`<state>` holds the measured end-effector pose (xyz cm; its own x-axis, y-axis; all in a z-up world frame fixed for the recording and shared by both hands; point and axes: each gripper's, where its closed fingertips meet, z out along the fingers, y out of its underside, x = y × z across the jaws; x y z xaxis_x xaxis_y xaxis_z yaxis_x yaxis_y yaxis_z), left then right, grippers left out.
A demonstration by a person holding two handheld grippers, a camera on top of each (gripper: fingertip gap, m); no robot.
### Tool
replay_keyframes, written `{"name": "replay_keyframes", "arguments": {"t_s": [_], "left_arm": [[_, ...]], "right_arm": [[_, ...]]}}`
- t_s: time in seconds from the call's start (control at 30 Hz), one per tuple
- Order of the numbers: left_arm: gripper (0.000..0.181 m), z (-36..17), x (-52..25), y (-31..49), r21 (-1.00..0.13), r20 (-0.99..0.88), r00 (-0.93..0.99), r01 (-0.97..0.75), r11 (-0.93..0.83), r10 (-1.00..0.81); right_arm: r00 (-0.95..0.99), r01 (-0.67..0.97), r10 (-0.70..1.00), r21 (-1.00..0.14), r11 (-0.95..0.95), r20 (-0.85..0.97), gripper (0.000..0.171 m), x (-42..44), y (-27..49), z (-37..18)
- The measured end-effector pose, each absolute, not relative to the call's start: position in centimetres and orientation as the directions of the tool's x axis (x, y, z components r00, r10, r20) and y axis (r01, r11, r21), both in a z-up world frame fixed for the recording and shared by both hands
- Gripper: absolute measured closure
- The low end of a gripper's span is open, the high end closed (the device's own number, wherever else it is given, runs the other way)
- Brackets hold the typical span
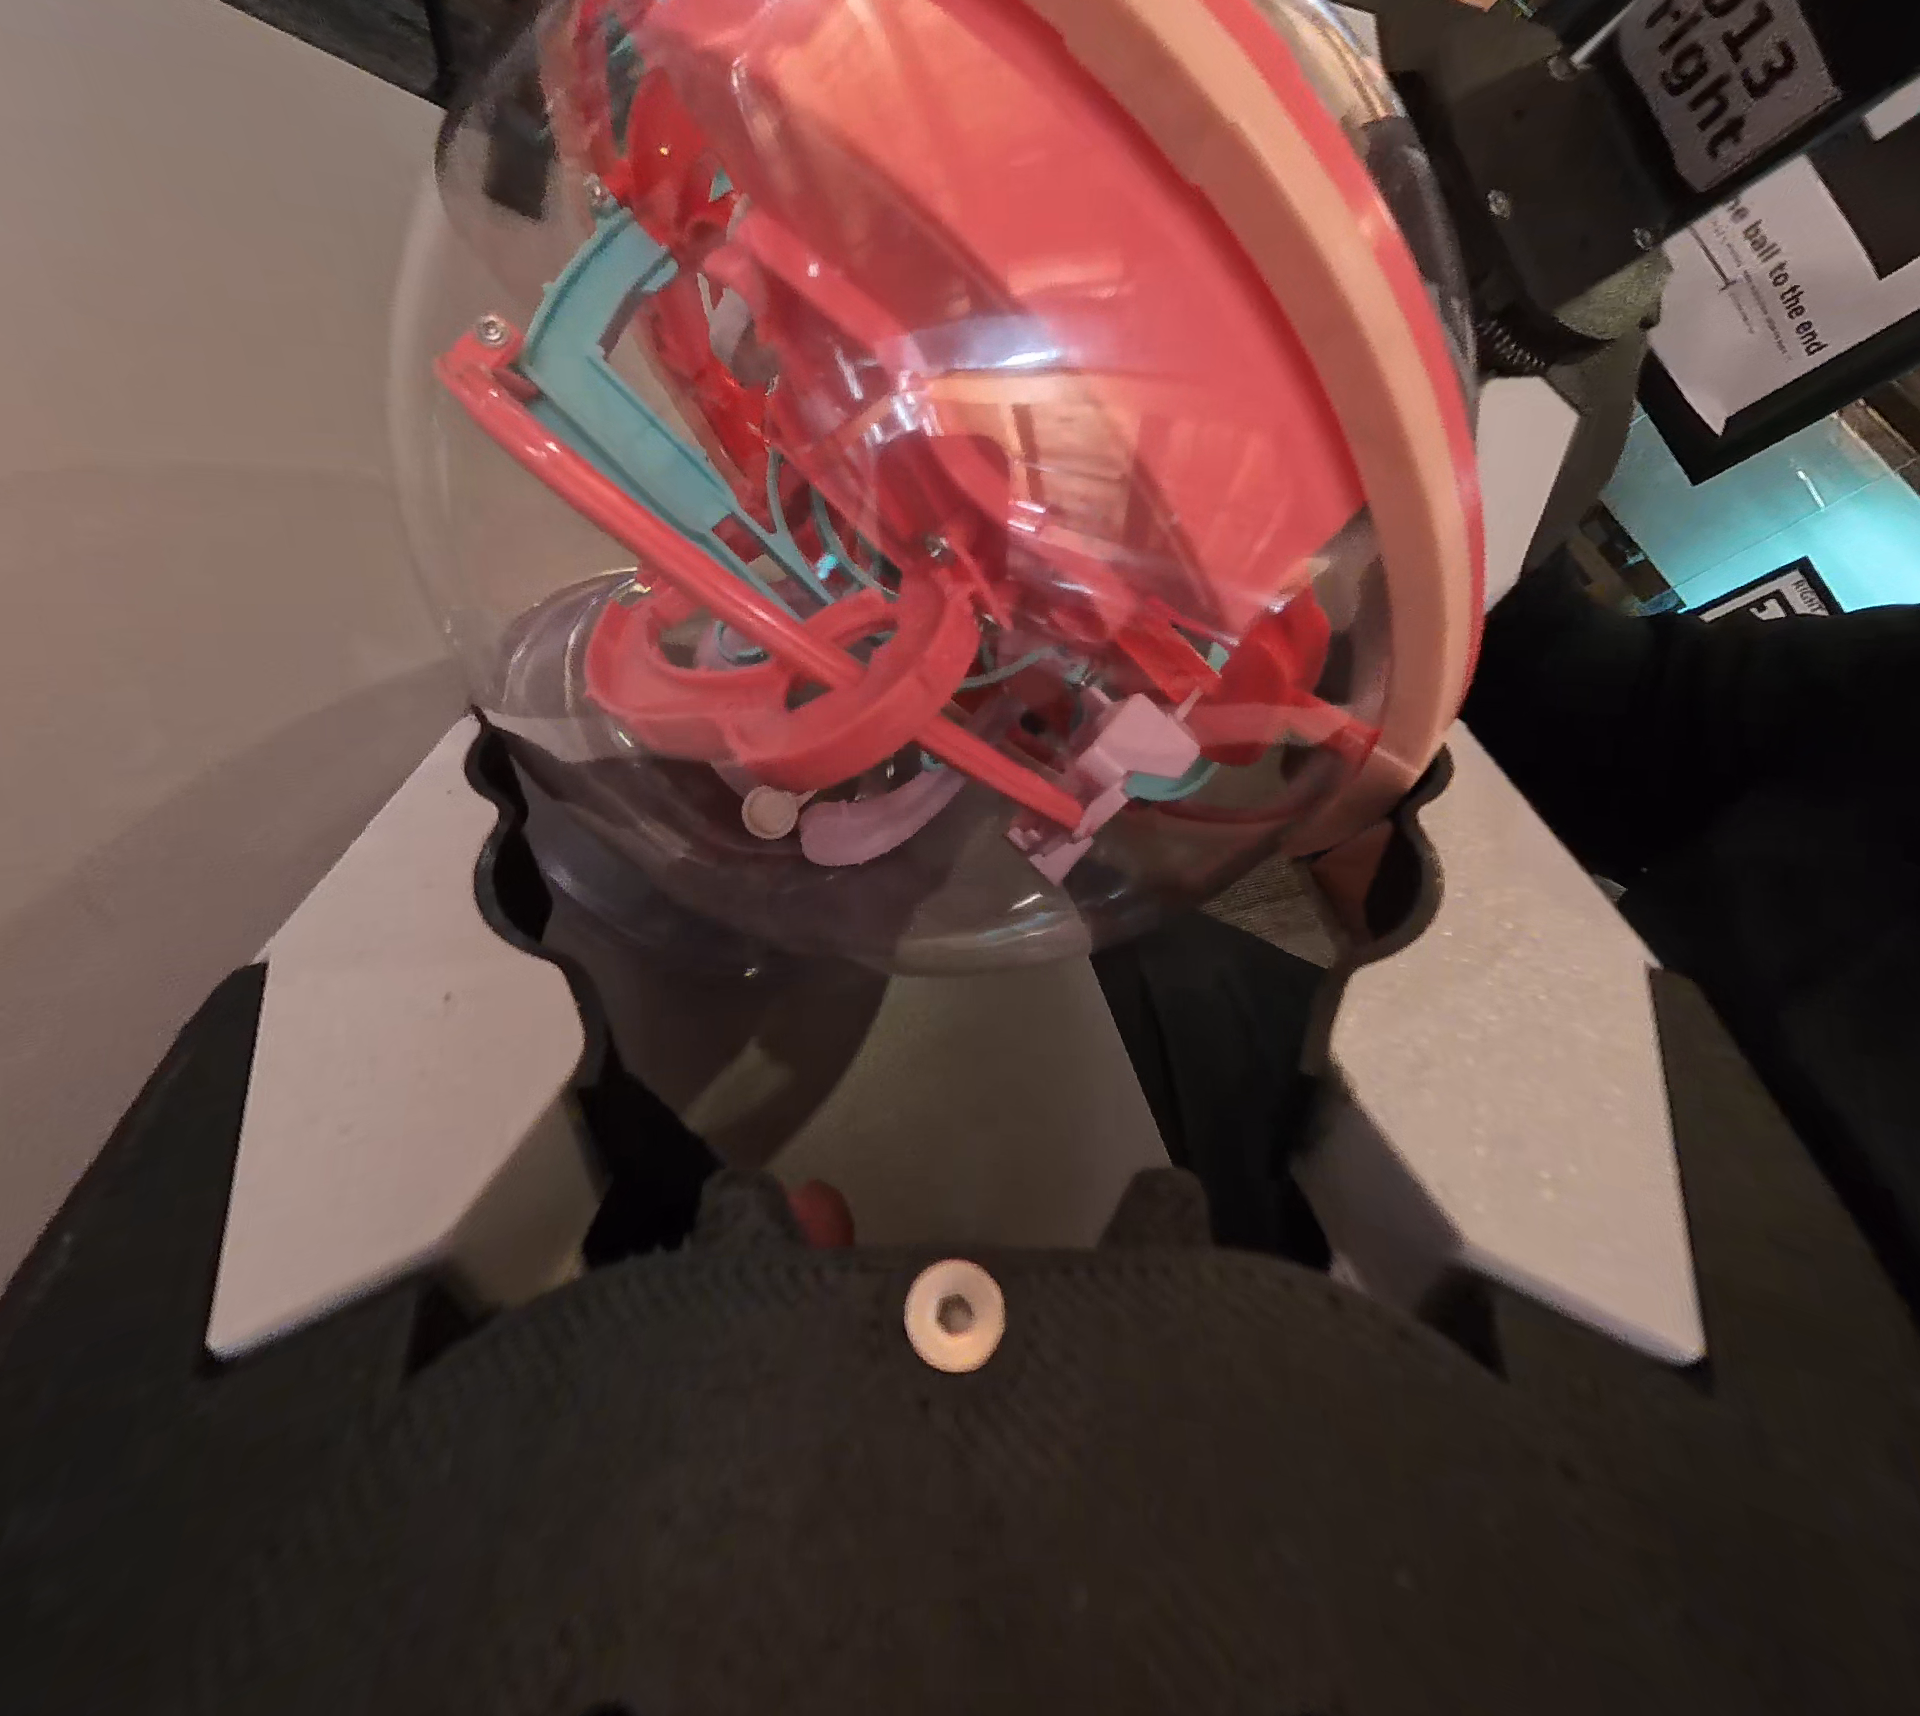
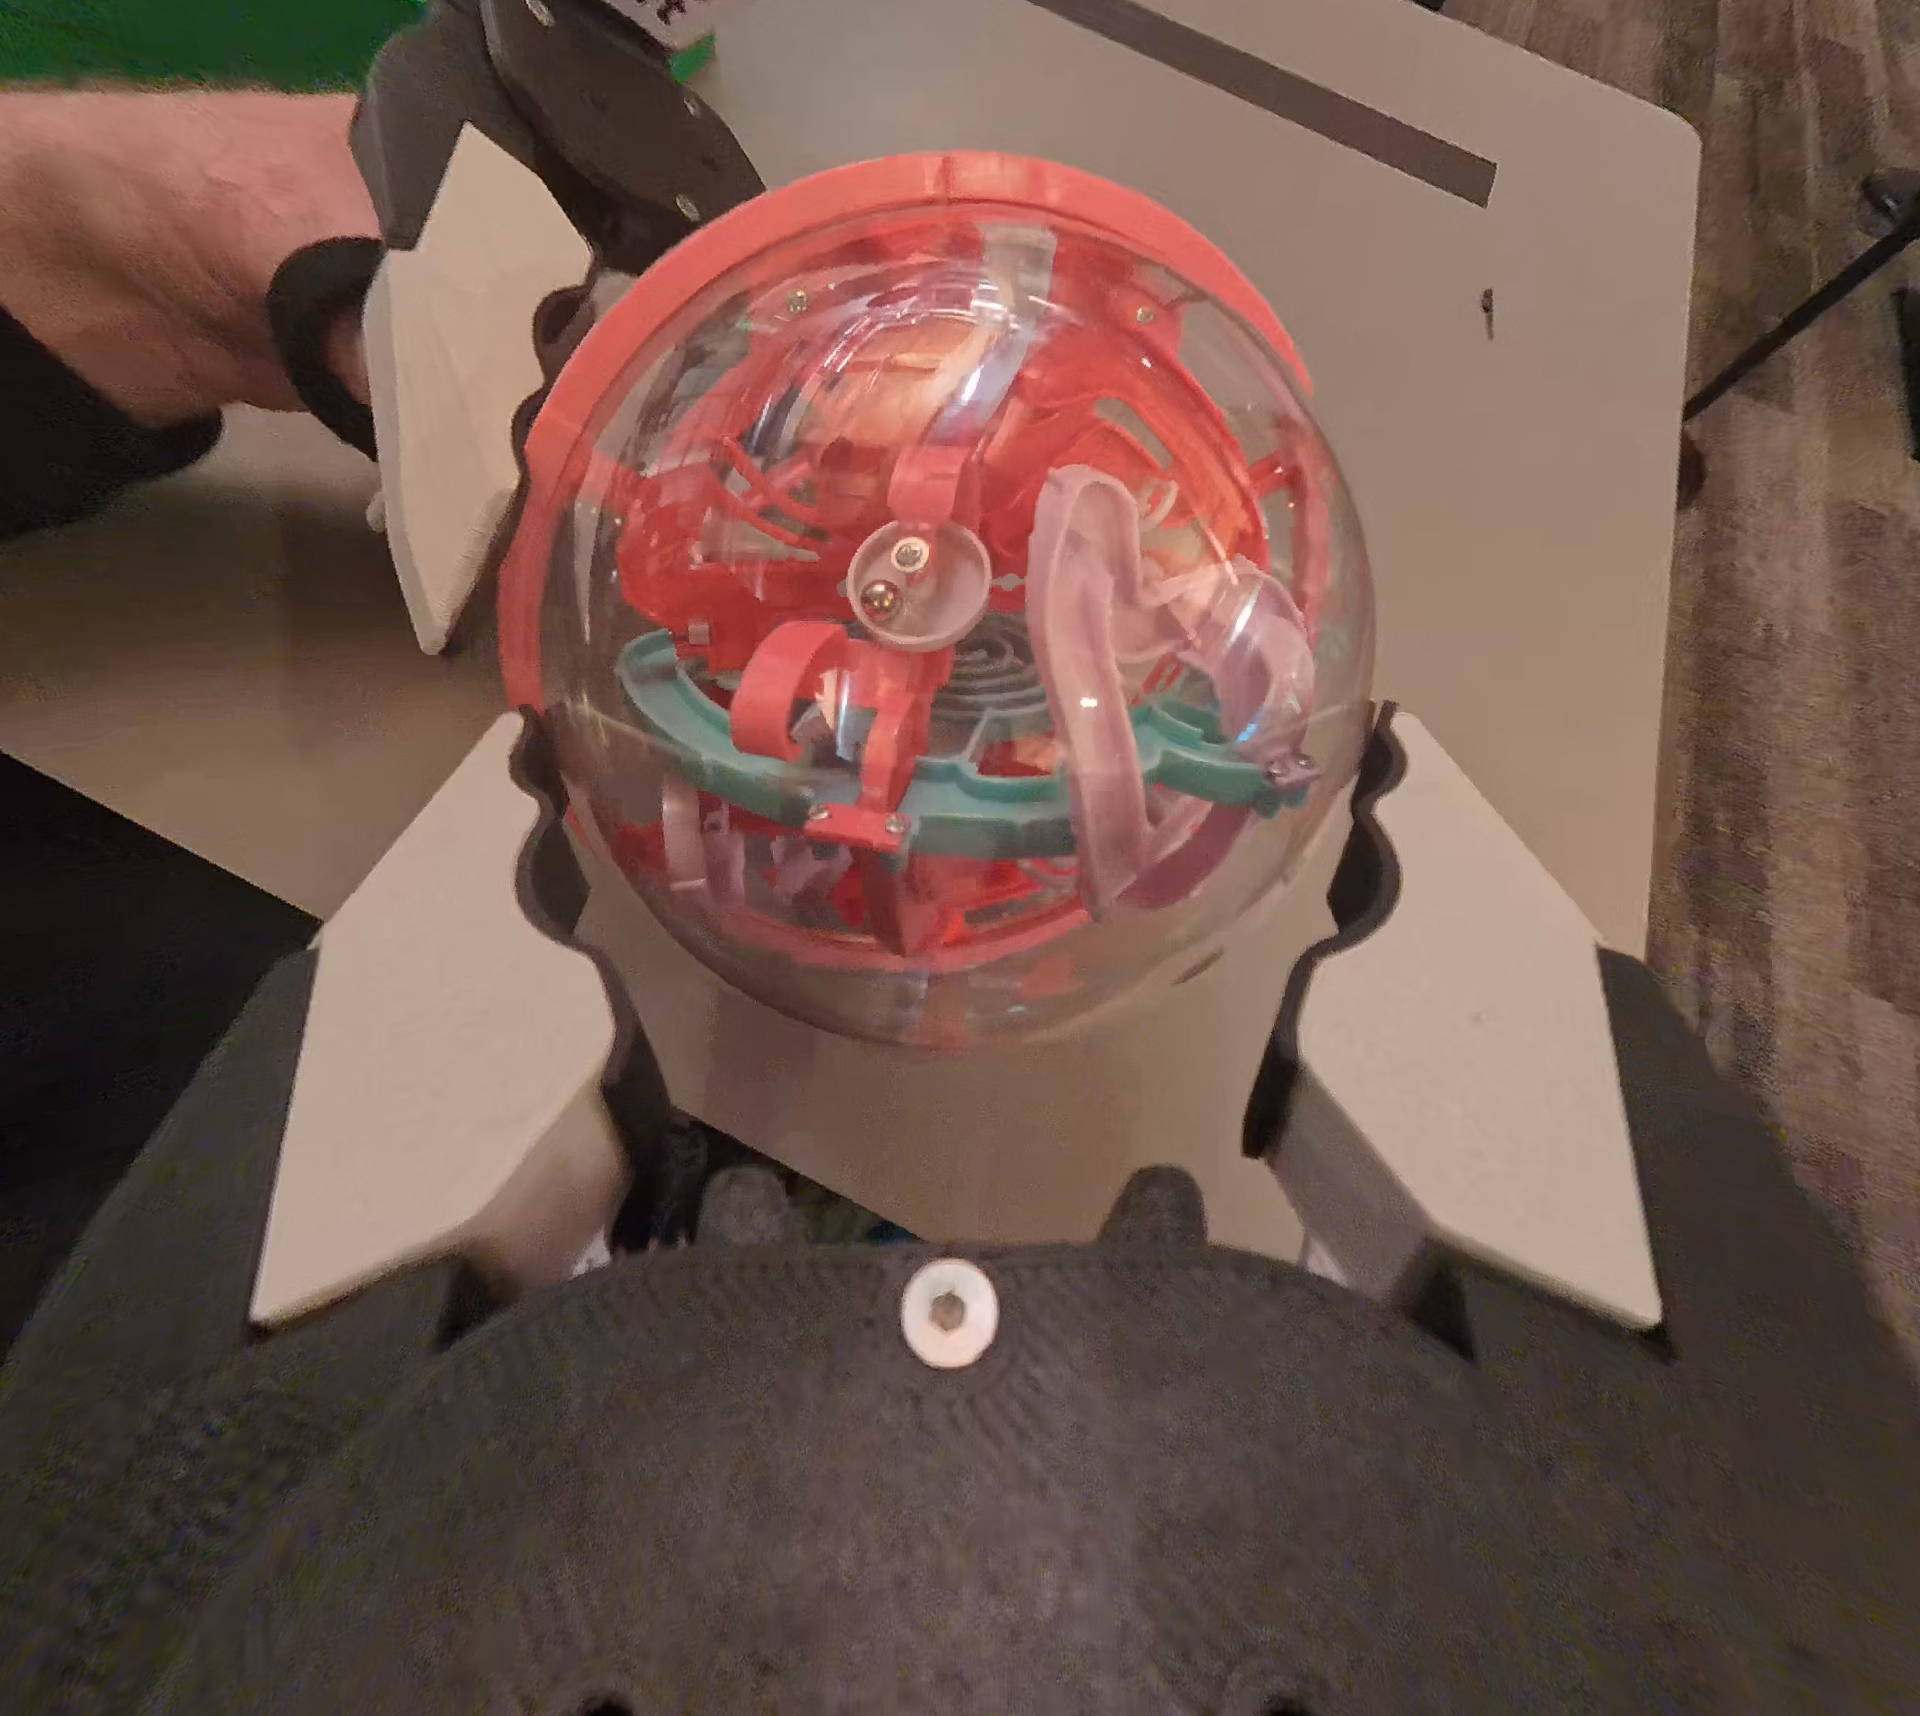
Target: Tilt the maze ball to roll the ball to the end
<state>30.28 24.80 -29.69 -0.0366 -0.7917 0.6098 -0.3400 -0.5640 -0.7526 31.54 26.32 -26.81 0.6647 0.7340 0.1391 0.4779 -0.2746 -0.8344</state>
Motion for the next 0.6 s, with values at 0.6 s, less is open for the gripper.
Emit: {"name": "replay_keyframes", "arguments": {"t_s": [0.6], "left_arm": [[0.036,-31.1,30.1,24.6,-0.76,0.576,-0.039,-0.394,-0.517,-0.817]], "right_arm": [[0.657,0.381,0.753,-0.878,-0.289,0.037,0.028,32.6,26.5,-27.7]]}}
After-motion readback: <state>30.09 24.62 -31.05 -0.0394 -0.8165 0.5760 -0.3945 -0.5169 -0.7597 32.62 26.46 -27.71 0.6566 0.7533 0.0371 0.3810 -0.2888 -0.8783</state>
